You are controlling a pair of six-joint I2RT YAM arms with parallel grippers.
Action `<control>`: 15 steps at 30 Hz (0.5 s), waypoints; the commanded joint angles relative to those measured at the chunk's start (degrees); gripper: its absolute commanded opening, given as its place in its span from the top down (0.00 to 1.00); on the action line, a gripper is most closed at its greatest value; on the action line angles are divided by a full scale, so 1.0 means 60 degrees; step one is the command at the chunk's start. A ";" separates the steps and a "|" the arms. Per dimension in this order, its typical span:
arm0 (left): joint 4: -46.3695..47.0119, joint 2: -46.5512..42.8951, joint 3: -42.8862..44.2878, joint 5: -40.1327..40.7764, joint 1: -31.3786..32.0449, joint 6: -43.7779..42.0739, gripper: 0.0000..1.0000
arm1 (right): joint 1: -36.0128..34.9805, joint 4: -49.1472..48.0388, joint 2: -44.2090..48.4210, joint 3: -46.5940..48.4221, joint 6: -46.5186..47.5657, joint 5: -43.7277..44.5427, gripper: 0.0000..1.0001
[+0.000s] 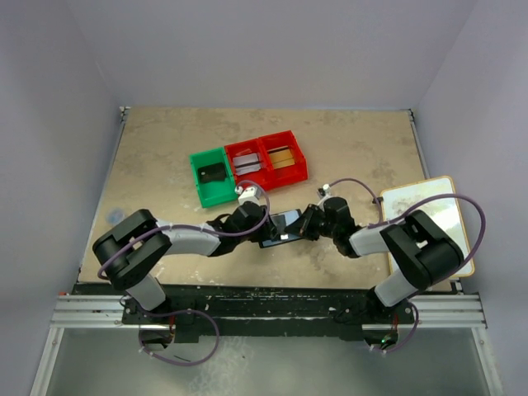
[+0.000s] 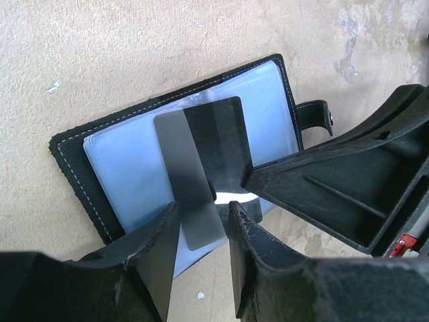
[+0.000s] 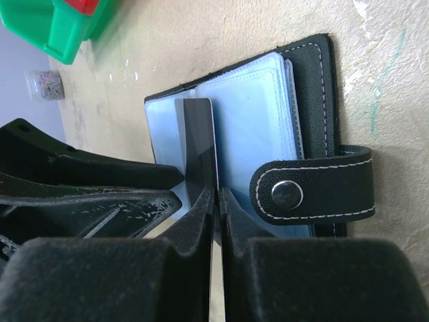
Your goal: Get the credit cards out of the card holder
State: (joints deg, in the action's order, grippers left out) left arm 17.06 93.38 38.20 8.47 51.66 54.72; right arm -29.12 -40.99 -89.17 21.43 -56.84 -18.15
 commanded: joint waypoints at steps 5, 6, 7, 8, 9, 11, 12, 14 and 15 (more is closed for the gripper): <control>-0.0140 -0.0062 -0.0224 0.0199 0.0003 0.0099 0.68 | 0.0070 -0.1269 -0.0234 -0.0356 -0.0325 -0.0523 0.79; -0.0110 -0.0023 -0.0240 0.0176 0.0003 0.0115 0.69 | 0.0074 -0.1157 -0.0191 -0.0328 -0.0295 -0.0478 0.77; -0.0083 -0.0004 -0.0250 0.0164 0.0003 0.0115 0.70 | 0.0076 -0.1044 -0.0164 -0.0282 -0.0242 -0.0443 0.76; -0.0065 0.0022 -0.0268 0.0124 0.0003 0.0109 0.70 | 0.0078 -0.0997 -0.0155 -0.0246 -0.0191 -0.0496 0.75; -0.0061 0.0042 -0.0268 0.0115 -0.0004 0.0109 0.71 | 0.0075 -0.1007 -0.0185 -0.0214 -0.0171 -0.0579 0.74; -0.0060 0.0071 -0.0262 0.0126 0.0003 0.0095 0.72 | 0.0073 -0.1083 -0.0242 -0.0167 -0.0175 -0.0669 0.74; -0.0078 0.0067 -0.0271 0.0194 -0.0008 0.0101 0.75 | 0.0072 -0.1135 -0.0293 -0.0160 -0.0192 -0.0683 0.75; -0.0344 -0.0114 -0.0344 0.0620 0.0029 0.0221 0.79 | 0.0078 -0.1358 -0.0403 -0.0144 -0.0251 -0.0456 0.75; -0.0361 -0.0237 -0.0435 0.0809 0.0040 0.0266 0.79 | 0.0064 -0.1576 -0.0454 -0.0148 -0.0319 -0.0396 0.76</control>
State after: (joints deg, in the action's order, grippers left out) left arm 16.80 93.12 37.41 9.47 51.66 55.07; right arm -28.82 -46.22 -90.78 19.88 -58.37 -20.67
